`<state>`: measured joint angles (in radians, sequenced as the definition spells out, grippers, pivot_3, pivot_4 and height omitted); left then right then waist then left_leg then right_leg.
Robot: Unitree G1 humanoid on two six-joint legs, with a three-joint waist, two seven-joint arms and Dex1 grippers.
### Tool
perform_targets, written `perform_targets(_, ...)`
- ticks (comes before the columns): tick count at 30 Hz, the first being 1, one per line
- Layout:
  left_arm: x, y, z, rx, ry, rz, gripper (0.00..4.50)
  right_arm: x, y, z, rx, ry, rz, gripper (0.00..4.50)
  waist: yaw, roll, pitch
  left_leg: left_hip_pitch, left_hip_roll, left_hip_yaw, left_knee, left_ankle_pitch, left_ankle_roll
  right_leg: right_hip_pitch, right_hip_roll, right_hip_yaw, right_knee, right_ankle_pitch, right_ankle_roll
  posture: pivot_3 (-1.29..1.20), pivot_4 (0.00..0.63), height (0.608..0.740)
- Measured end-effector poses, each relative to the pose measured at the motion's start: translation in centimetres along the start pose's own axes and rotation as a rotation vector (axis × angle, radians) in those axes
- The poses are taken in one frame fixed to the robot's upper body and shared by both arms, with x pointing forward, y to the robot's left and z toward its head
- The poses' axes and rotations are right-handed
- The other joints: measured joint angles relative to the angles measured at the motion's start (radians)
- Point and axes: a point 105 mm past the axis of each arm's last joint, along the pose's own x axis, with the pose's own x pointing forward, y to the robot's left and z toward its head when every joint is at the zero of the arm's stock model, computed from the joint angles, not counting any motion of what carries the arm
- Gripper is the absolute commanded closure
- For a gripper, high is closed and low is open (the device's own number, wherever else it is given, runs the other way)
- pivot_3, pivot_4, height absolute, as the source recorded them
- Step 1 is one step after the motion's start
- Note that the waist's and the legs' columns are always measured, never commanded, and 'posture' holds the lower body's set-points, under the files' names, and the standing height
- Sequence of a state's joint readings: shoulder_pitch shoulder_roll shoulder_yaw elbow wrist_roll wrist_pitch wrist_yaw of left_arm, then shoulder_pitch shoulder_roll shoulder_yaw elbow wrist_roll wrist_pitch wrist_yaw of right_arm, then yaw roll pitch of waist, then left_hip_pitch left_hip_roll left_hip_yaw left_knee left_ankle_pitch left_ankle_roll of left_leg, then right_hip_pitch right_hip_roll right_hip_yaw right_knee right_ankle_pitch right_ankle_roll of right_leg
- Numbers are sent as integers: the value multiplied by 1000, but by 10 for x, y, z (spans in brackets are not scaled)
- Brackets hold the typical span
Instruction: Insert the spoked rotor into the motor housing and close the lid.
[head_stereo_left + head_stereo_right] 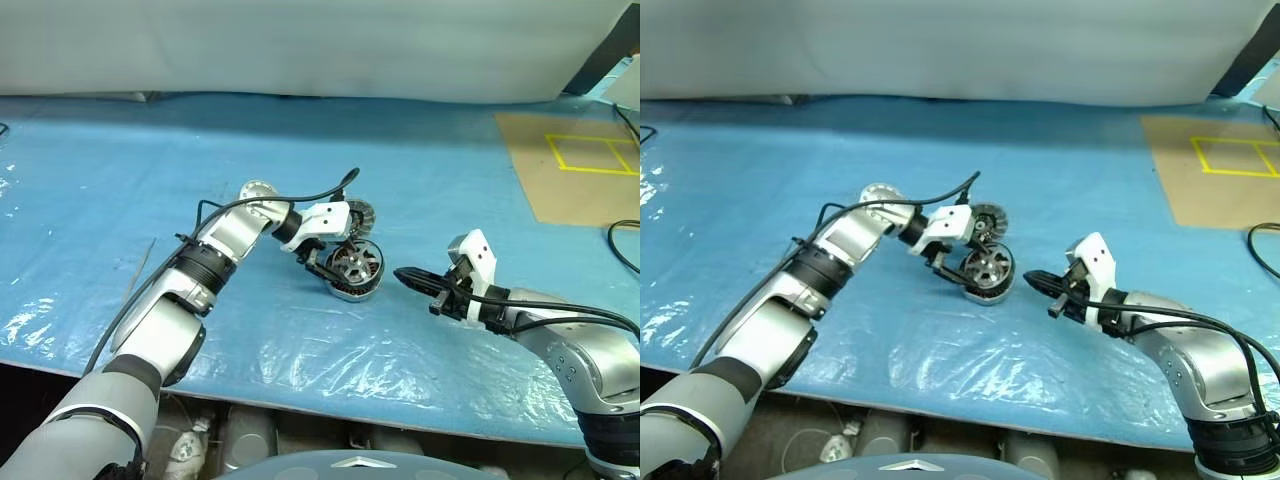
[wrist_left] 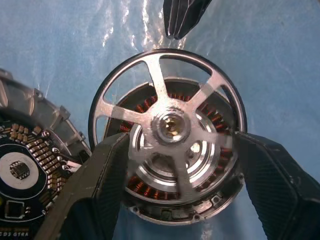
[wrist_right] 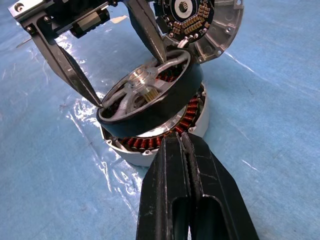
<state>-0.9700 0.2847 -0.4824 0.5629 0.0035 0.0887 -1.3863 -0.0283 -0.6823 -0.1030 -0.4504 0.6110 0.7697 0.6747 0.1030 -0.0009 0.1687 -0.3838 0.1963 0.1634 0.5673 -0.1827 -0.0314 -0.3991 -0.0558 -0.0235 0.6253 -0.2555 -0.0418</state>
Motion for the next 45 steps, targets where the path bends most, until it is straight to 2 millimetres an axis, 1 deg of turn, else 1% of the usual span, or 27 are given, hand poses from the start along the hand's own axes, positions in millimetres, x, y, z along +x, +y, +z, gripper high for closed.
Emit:
perform_targets(6, 8, 7, 4, 33, 11, 0, 1019, -1, -1, -3, 2, 6, -9, 4500, 3, 0, 0, 1, -4, -6, 0, 1, 2, 3, -3, -1, -1, 1, 2, 0, 150, 740)
perform_targets(8, 10, 6, 3, 34, 11, -4, 1019, -1, -1, -4, 3, 9, -12, 4500, 3, 0, 0, 0, -5, -11, 0, 2, 4, 3, -4, -1, -1, 1, 2, 0, 150, 740)
perform_targets(15, 16, 6, 4, 42, 7, -13, 1019, -2, -3, -7, -7, 20, -30, 4500, 3, 0, 0, 1, -5, -12, 0, 3, 5, 5, -4, -1, -1, 2, 3, 0, 150, 740)
perform_targets(18, 16, 6, 5, 48, 0, -11, 1623, -3, -4, -8, -14, 21, -36, 4500, 3, 0, 0, 1, -5, -13, 0, 3, 5, 5, -5, -1, -1, 2, 3, 0, 150, 740)
perform_targets(21, 14, 7, 7, 61, -5, -2, 2528, -3, -4, -10, -14, 27, -41, 4500, 3, 0, 0, 4, -5, -13, 0, 3, 5, 8, -5, -1, -2, 2, 3, 0, 150, 740)
perform_targets(23, 12, 9, 6, 66, 1, 18, 2528, -4, -5, -10, -18, 30, -46, 4500, 4, 0, 0, 7, -5, -13, -1, 3, 5, 11, -5, -2, -3, 1, 3, 0, 150, 740)
perform_targets(26, 13, 9, 6, 84, -3, 21, 3069, -4, -5, -10, -22, 29, -48, 4500, 6, 0, 0, 8, -5, -13, -2, 3, 6, 13, -7, -2, -5, -1, -1, 0, 150, 740)
perform_targets(27, 11, 9, 6, 85, -2, 25, 3149, -3, -5, -10, -21, 28, -48, 4500, 7, 1, 0, 10, -6, -13, -3, 3, 6, 15, -8, -2, -5, -1, -1, 0, 150, 740)
perform_targets(34, 11, 10, 6, 98, -17, 42, 3151, -2, -5, -8, -25, 20, -48, 4500, 7, 1, 0, 10, -9, -13, -3, 4, 7, 15, -11, -2, -6, 0, 0, 0, 150, 740)
perform_targets(37, 7, 6, 5, 63, -49, 32, 3151, 0, -4, -9, -25, 24, -44, 4500, 7, 1, 0, 9, -8, -13, -4, 4, 7, 14, -11, -2, -6, 0, 0, 0, 150, 740)
perform_targets(45, -4, -3, 0, 38, -40, 1, 3151, 4, -3, -11, -31, 36, -31, 4500, 0, 1, 0, 7, -8, -13, -6, 5, 10, 11, -11, -3, -7, 0, 0, 0, 150, 740)
